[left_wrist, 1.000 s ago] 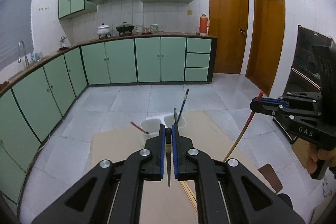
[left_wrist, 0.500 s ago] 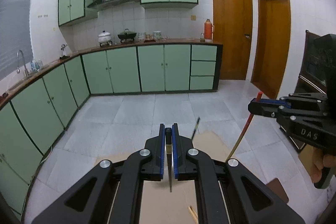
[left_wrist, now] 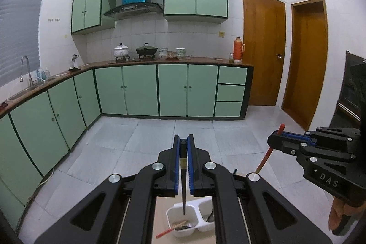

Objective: Organize utensils
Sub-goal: 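Open both grippers to drop the chopsticks into the holder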

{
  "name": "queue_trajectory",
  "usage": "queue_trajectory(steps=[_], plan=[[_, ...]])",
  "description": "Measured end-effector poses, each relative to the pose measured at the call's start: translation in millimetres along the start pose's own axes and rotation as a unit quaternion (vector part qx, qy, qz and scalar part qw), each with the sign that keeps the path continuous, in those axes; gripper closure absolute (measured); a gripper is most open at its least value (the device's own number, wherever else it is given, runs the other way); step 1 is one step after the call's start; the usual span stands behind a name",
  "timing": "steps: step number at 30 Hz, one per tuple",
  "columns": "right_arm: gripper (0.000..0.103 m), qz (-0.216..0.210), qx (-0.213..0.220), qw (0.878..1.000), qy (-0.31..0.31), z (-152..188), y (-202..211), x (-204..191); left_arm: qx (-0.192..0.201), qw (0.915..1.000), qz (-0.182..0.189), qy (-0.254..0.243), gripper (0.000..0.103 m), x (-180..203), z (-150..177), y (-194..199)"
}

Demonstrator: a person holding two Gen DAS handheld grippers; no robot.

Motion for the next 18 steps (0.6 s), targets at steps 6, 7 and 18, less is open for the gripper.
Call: queue_trajectory(steps=[6,7,18], plan=[[0.098,0.005,-0.011,1.0,-0.017,13,-29,14,-0.023,0.9997,-0.001,0.009,0.097,-4,32,-26],[0.098,0.007,-0.012,1.0,-0.014,16,-31,15,-0.025,0.9997,0.0,0.01,0.097,-5,34,-28],[0.098,0.014,-0.017,1.0,-0.013,29,-58,19,-0.03,0.9995,-0.006,0.012,0.097,-13,47,-47]])
Point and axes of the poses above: each gripper's, at about its wrist camera, not at the fingertips, and y roughly against the way its jaws point, x to its right, z to its underside, the point moved 9 cm from there along -y, roughly the way its jaws point, and after that the axes turned 8 degrees about x, right-handed, at the moved point
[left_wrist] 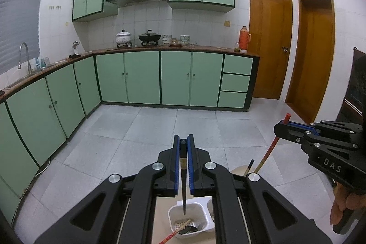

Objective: Organize utensils
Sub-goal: 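Open both grippers to drop the chopsticks into the holder, then grasp a red-patterned chopstick with the left gripper while the right gripper grasps a plain wooden chopstick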

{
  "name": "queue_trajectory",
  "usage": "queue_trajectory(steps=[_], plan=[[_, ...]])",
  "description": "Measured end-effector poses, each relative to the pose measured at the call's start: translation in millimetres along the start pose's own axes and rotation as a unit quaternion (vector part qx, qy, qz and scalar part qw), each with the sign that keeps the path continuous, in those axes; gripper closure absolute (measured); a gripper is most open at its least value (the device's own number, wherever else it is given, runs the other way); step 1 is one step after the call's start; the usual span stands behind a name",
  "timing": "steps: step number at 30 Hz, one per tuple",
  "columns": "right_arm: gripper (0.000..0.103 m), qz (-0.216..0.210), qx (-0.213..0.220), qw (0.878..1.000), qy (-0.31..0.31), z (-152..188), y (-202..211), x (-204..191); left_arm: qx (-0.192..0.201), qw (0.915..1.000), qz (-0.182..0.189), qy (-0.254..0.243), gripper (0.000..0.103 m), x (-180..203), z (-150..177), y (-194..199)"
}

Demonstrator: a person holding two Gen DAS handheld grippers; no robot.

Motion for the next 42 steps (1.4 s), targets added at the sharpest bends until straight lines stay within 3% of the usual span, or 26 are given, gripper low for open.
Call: queue_trajectory(steps=[11,13,14,19,21,22,25,29,32,36,38,42], plan=[[0.094,0.0,-0.047,0.999,-0.008,46,-29,3,-0.04,0.9991,-0.007,0.01,0.096,-11,39,-23],[0.063,0.008,-0.045,0.999,-0.01,46,-26,7,-0.042,0.999,-0.009,0.01,0.078,-14,44,-19],[0.061,0.011,-0.034,0.999,-0.011,45,-18,9,-0.036,0.9992,-0.011,0.008,0.066,-15,43,-14],[0.062,-0.003,-0.003,0.999,-0.035,62,38,19,-0.005,0.9999,-0.007,-0.011,0.059,-17,38,40],[0.062,-0.01,0.01,0.999,-0.039,85,70,20,0.014,0.9997,-0.007,-0.019,0.04,-14,46,78],[0.062,-0.013,0.014,0.999,-0.041,102,86,19,0.024,0.9994,-0.008,-0.022,0.037,-13,52,97],[0.061,-0.011,0.012,0.999,-0.035,170,126,9,0.039,0.9989,-0.005,-0.025,0.034,-6,94,153],[0.064,-0.02,-0.029,0.999,-0.03,291,166,-24,0.03,0.9993,-0.013,-0.017,0.031,6,181,210],[0.064,-0.028,-0.054,0.998,-0.014,355,188,-55,0.015,0.9996,-0.021,0.009,0.03,18,242,243],[0.066,-0.037,-0.076,0.996,0.0,404,201,-90,0.021,0.9981,-0.049,0.03,0.027,25,288,272],[0.068,-0.039,-0.081,0.996,-0.003,417,202,-101,0.019,0.9961,-0.062,0.06,0.027,20,306,280],[0.072,-0.053,-0.087,0.995,-0.005,430,202,-119,-0.004,0.9957,-0.067,0.065,0.027,25,337,282]])
Point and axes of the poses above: each gripper's, at about its wrist camera, not at the fingertips, and y roughly against the way its jaws point, x to its right, z to its underside, the point moved 9 cm from there along -y, roughly the way its jaws point, and after that the axes turned 8 degrees about x, right-handed, at the moved point
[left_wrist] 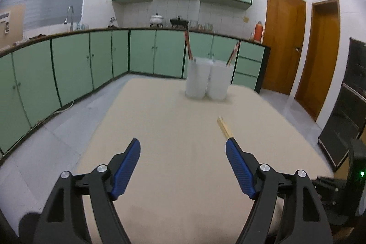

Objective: Organize utensils
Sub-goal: 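Grasp a red-patterned chopstick with the left gripper while the right gripper grasps a plain wooden chopstick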

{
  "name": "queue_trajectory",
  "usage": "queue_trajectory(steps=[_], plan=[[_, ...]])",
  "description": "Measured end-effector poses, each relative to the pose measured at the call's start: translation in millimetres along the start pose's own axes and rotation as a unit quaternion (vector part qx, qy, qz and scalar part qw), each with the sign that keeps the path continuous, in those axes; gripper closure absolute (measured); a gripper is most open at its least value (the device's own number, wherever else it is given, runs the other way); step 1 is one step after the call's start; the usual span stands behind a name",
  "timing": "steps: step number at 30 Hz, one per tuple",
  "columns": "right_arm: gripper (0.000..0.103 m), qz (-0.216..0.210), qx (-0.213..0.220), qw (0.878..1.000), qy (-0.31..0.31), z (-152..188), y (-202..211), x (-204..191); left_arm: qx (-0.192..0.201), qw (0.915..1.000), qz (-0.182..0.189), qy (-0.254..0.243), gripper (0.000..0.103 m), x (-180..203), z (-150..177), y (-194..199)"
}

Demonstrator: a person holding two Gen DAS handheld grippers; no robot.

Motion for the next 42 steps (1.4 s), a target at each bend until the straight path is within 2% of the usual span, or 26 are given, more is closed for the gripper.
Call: queue_trajectory(steps=[5,6,7,8,10,13,18,23,25,28,33,39,42], plan=[[0.072,-0.012,0.01,1.0,0.011,-8,-4,-11,-0.038,0.9991,0.014,-0.009,0.027,9,37,-6],[0.075,-0.009,0.005,1.0,0.014,-6,-9,-10,-0.044,0.9988,0.018,-0.011,0.027,10,41,-8],[0.083,-0.004,-0.003,1.0,0.014,-2,-13,-8,-0.05,0.9984,0.02,-0.014,0.027,11,45,-9],[0.085,0.003,-0.006,1.0,0.01,-1,-16,-3,-0.056,0.998,0.023,-0.016,0.027,12,48,-11],[0.1,0.013,-0.011,1.0,-0.004,-1,-18,10,-0.067,0.9972,0.03,-0.017,0.027,15,55,-13],[0.102,0.02,-0.009,1.0,-0.022,0,-14,26,-0.08,0.9954,0.043,-0.031,0.028,28,66,-16],[0.097,-0.014,0.015,0.999,-0.03,-9,-5,14,-0.087,0.9937,0.05,-0.05,0.028,42,72,-20],[0.094,-0.043,-0.002,0.999,-0.022,-2,-14,0,-0.101,0.9924,0.05,-0.049,0.028,41,83,-23],[0.089,-0.036,-0.009,0.999,-0.015,1,-16,-1,-0.102,0.992,0.055,-0.051,0.028,44,84,-22],[0.089,-0.01,-0.006,1.0,-0.013,1,-11,9,-0.099,0.9911,0.068,-0.057,0.028,52,84,-22],[0.089,0.002,-0.001,0.999,-0.036,2,-7,28,-0.113,0.9866,0.091,-0.074,0.028,69,92,-30],[0.085,-0.006,0.005,0.998,-0.058,1,-3,36,-0.118,0.9836,0.104,-0.088,0.028,83,97,-36],[0.084,-0.01,0.008,0.999,-0.052,1,0,33,-0.12,0.9834,0.097,-0.096,0.028,84,98,-40]])
Point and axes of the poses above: each gripper's, at about its wrist camera, not at the fingertips, and y roughly against the way its jaws point, x to its right, z to its underside, the point moved 9 cm from there along -y, roughly the way its jaws point, and after that the axes turned 8 degrees about x, right-handed, at the moved point
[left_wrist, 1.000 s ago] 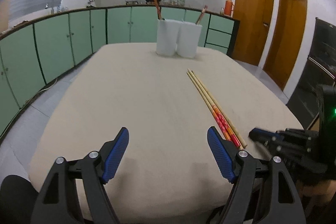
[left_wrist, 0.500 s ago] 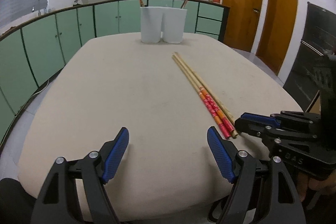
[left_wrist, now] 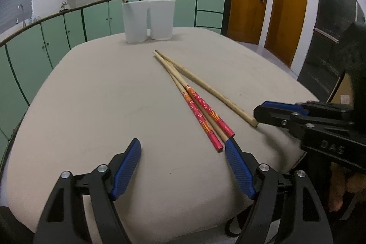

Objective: Organize utensils
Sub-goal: 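Grasp a red-patterned chopstick with the left gripper while the right gripper grasps a plain wooden chopstick, then lift and carry both chopsticks over the white utensil holder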

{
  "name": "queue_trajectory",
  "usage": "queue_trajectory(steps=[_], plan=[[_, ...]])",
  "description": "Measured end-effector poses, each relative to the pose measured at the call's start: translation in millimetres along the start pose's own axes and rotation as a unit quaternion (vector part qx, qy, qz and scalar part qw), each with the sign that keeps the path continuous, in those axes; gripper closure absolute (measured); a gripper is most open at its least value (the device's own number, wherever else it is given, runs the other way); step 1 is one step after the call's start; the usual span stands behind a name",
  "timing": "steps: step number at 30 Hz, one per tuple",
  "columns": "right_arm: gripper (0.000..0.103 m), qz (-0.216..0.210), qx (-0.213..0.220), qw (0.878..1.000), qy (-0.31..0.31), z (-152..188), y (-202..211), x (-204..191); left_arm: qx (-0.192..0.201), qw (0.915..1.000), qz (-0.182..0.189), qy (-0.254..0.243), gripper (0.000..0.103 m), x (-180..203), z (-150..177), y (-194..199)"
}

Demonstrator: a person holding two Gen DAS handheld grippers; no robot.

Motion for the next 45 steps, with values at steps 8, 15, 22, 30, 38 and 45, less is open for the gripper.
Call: queue_trajectory(steps=[8,15,22,30,38,45], plan=[[0.083,0.016,-0.008,0.999,0.034,3,-13,-12,0.005,0.9996,-0.024,0.011,0.041,-13,-3,-2],[0.096,0.056,0.005,0.998,0.005,1,-11,7,0.006,0.9998,-0.016,0.005,0.046,-10,-5,-4],[0.096,0.063,0.004,0.998,-0.007,1,-10,14,0.011,0.9992,-0.029,0.024,0.08,-20,-11,-11],[0.095,0.061,0.004,0.998,-0.007,1,-11,13,0.02,0.9945,-0.09,0.05,0.096,-45,-8,-4],[0.093,0.046,0.002,0.999,0.003,1,-11,2,0.027,0.9964,-0.08,0.005,0.094,-35,-9,2],[0.093,0.041,0.002,0.999,0.009,1,-10,1,0.015,0.9955,-0.09,0.024,0.081,-44,-7,-4]])
Point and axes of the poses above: each gripper's, at about its wrist camera, not at the fingertips, and y roughly against the way its jaws point, x to its right, z to its underside, the point moved 9 cm from there along -y, roughly the way its jaws point, and after that the axes turned 8 degrees about x, right-handed, at the moved point
